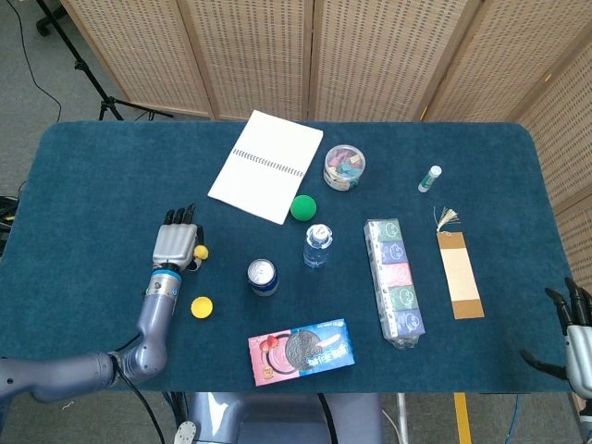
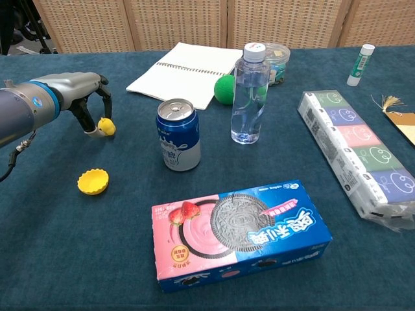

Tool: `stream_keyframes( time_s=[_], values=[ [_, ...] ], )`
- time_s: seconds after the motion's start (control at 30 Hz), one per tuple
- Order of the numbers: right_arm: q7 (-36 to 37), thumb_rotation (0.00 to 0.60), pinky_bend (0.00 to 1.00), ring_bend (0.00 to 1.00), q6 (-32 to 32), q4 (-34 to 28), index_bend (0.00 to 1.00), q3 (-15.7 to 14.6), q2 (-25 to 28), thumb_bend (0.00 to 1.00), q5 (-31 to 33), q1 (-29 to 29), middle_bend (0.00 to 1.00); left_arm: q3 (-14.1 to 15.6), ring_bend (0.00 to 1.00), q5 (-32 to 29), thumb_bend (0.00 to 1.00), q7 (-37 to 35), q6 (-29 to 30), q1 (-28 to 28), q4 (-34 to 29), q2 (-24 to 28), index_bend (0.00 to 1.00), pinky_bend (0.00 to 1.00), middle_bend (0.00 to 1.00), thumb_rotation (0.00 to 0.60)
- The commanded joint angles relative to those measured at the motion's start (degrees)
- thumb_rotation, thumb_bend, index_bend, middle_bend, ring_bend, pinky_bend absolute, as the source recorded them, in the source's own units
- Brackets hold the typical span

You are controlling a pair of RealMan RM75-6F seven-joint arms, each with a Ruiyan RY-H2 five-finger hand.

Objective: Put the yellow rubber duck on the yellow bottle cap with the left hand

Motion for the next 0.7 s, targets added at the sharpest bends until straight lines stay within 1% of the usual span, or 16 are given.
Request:
stream_keyframes(
  time_s=[0.03,0.23,0.53,0.7],
  values=[
    [-0.17,0.600,0.00,0.00,-0.08,-0.07,0.12,-0.05,0.01,0.00,0.03,0.01,0.00,-0.34,0.00,0.22,0.26,0.17,0.65,0.09,-1.59,1.18,0.55,0.00,0.00,0.600],
    [-0.76,0.600,0.00,0.00,-0.19,-0.34,0.12,-0.14,-0.05,0.00,0.10,0.04,0.00,0.22,0.00,1.43,0.26,0.09,1.44,0.77,-6.74,3.86,0.55,0.00,0.00,0.600],
    [-1.58,0.600,0.00,0.00,0.68,-0.73,0.12,-0.55,-0.14,0.00,-0.88,-0.36,0.00,3.32,0.00,3.42,0.26,0.79,0.81,1.46,-16.20,8.01,0.55,0.00,0.00,0.600],
    [-1.82,0.600,0.00,0.00,0.64,-0.83,0.12,-0.62,-0.12,0.00,-0.97,-0.36,0.00,4.47,0.00,2.02,0.26,2.46,0.64,0.90,-19.82,10.11,0.55,0.00,0.00,0.600]
  ],
)
